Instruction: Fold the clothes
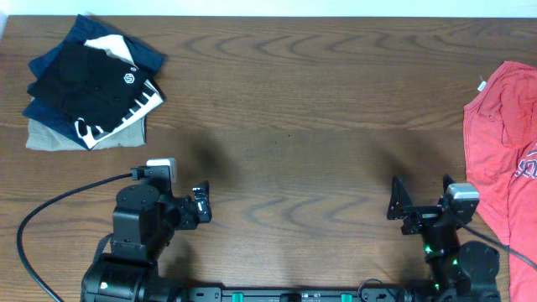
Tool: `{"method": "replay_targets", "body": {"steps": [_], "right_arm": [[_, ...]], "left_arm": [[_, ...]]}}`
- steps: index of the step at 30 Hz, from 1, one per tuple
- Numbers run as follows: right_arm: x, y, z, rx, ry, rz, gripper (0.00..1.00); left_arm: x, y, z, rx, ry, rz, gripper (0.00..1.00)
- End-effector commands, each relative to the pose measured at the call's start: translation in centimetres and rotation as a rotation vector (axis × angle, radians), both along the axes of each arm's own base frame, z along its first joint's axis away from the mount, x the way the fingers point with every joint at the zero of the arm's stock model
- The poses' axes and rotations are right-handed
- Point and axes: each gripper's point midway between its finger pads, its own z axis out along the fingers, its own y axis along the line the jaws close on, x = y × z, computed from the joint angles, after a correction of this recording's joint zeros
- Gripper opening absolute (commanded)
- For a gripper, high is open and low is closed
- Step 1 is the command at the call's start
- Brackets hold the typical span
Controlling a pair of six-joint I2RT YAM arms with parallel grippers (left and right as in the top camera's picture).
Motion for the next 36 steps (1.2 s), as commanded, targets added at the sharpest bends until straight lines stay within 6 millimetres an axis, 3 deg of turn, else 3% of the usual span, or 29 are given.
{"method": "replay_targets", "body": {"steps": [1,5,14,36], "right_arm": [[0.6,0.4,0.6,-0.091,-0.110,0.022,0.99],[1.3,0.7,0.4,-0.209,-0.190,0.035,0.99],[2.0,0.5,-4.7,-0.297,-0.098,0.041,0.99],[2.1,0.4,-4.6,-0.305,-0.101,0.035,0.99]], "left_arm": [[0.1,0.3,-0.1,0.012,0.001,0.016,0.98],[0.1,0.3,-0.1,0.011,0.001,0.016,0.98],[0.1,0.3,-0.1,0.012,0.002,0.016,0.98],[0.1,0.3,-0.1,0.012,0.001,0.016,0.98]]}}
